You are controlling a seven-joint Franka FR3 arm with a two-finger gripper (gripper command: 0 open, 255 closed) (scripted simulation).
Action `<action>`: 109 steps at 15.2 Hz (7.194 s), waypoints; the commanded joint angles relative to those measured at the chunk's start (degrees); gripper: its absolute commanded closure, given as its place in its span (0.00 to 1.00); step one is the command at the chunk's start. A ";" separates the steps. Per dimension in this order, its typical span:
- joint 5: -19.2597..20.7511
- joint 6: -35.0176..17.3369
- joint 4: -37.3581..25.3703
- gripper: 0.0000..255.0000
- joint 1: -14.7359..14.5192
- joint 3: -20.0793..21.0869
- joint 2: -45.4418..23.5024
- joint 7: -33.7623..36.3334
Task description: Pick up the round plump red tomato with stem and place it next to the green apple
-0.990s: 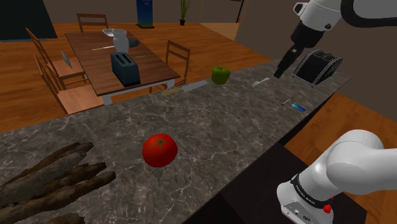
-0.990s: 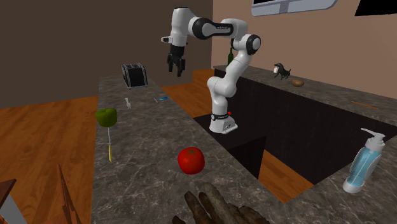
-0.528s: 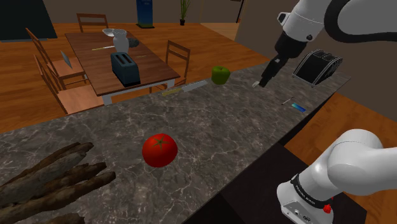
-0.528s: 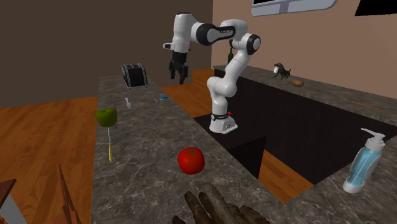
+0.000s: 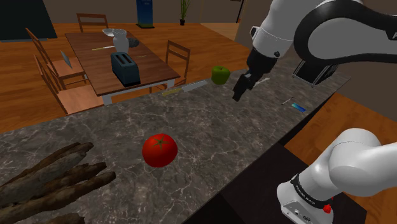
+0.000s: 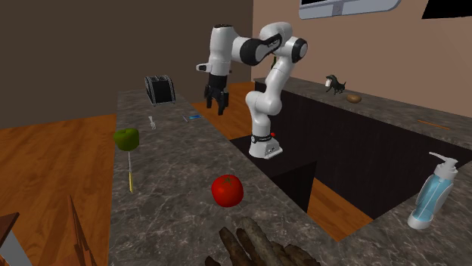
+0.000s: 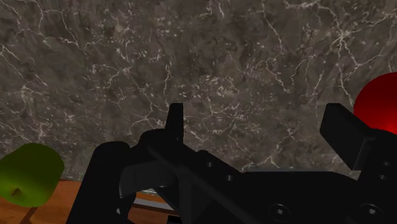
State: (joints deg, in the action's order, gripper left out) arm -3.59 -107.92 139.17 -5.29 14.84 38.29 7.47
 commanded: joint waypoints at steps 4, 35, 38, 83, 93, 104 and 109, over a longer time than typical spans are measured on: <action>-2.10 -5.36 -1.84 0.00 -0.93 5.31 -6.69 6.20; 14.28 -23.08 -20.41 0.00 -2.81 22.33 -45.23 37.49; 14.27 -23.07 -20.41 1.00 -2.81 22.33 -45.22 37.48; 6.75 1.69 -39.34 1.00 -1.13 21.91 -37.25 30.03; 0.61 -0.15 -30.50 1.00 5.03 12.67 -28.66 13.15; -0.48 -0.46 -28.65 1.00 10.91 3.00 -27.57 -2.73; -0.23 -0.21 -30.44 1.00 13.64 -0.95 -29.48 -9.28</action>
State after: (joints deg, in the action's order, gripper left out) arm -4.02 -107.94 109.43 7.85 14.50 9.75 -0.66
